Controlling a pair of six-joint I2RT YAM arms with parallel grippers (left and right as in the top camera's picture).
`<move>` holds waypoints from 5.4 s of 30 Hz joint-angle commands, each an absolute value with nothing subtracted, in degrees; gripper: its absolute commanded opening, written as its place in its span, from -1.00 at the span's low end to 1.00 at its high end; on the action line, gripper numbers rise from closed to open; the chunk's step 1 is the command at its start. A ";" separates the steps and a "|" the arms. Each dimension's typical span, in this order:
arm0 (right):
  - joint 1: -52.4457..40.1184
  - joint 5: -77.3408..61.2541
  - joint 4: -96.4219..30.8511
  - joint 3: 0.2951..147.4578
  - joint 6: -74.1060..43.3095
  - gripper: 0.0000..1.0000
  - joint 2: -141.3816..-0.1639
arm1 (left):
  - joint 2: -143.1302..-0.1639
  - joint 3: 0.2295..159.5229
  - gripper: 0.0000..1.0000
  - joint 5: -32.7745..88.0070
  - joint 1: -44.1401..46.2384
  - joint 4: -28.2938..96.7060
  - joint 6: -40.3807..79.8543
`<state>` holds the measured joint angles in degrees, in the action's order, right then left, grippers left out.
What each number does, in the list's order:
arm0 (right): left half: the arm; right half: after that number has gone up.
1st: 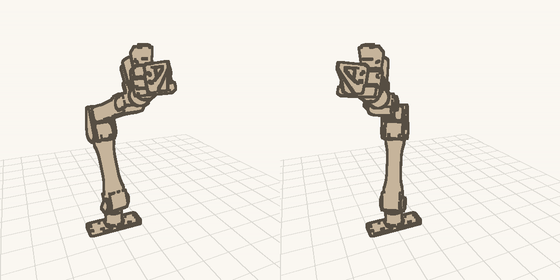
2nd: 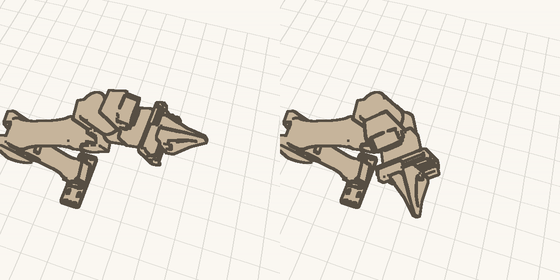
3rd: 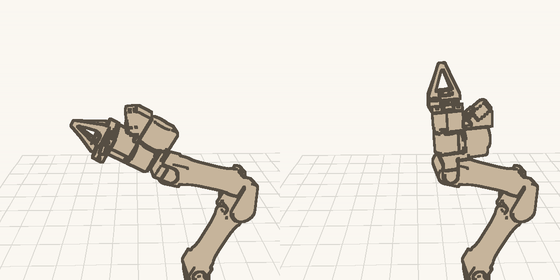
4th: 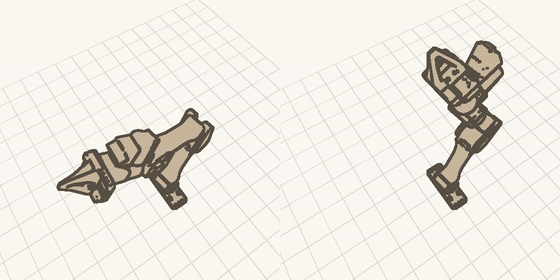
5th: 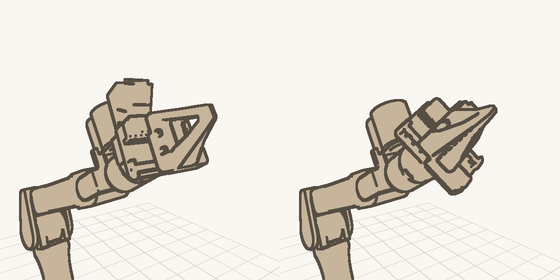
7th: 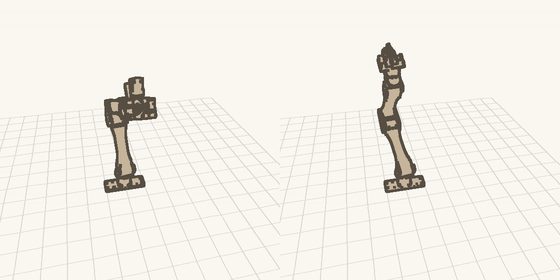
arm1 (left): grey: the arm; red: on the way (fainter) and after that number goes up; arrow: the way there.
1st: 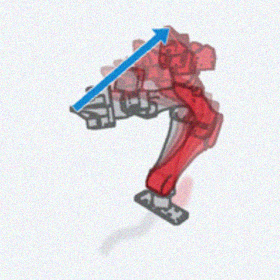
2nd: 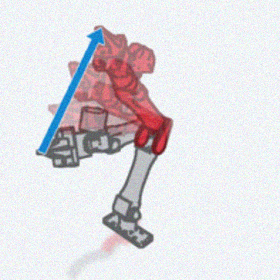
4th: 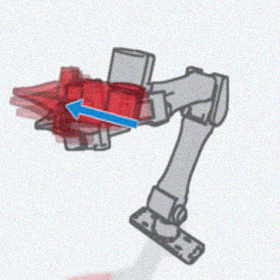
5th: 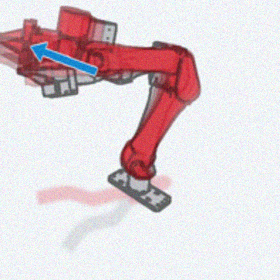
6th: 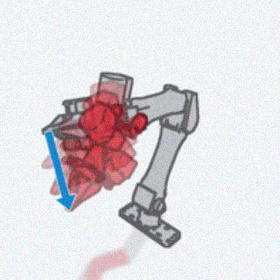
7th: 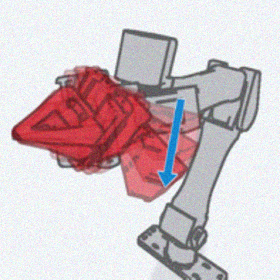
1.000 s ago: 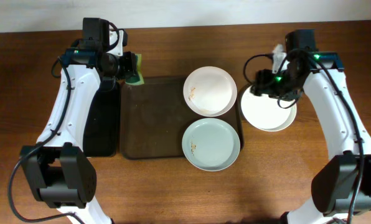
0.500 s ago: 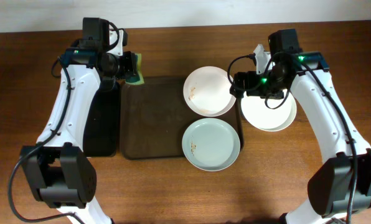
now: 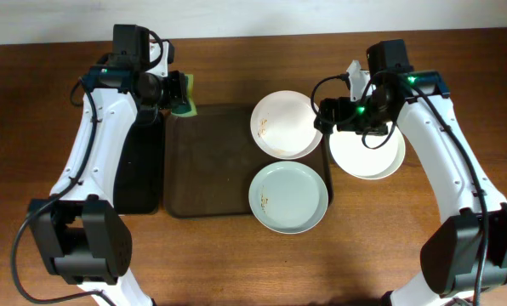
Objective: Clean dirty plates on tray and stack at the side
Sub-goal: 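Release the plate and raise the right gripper above the tray, then grasp the pale blue-green plate rim with the right gripper and hold it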
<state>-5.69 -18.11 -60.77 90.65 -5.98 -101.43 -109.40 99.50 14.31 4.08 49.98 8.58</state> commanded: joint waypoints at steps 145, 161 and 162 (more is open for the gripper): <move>-35.64 -2.74 -35.86 74.50 -41.10 -0.92 -105.75 | -108.95 100.57 -0.99 15.66 7.44 61.25 10.02; -35.55 -8.82 -32.95 74.48 -45.17 -0.23 -112.92 | -108.97 100.33 -0.99 15.22 7.49 63.11 10.00; -35.46 -8.82 -32.80 74.48 -45.19 -0.23 -113.03 | -108.97 100.29 -0.98 15.22 7.49 63.09 10.00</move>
<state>-35.62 -7.81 -33.21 73.63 -43.99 -111.61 -109.40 99.53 14.61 7.46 62.98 9.52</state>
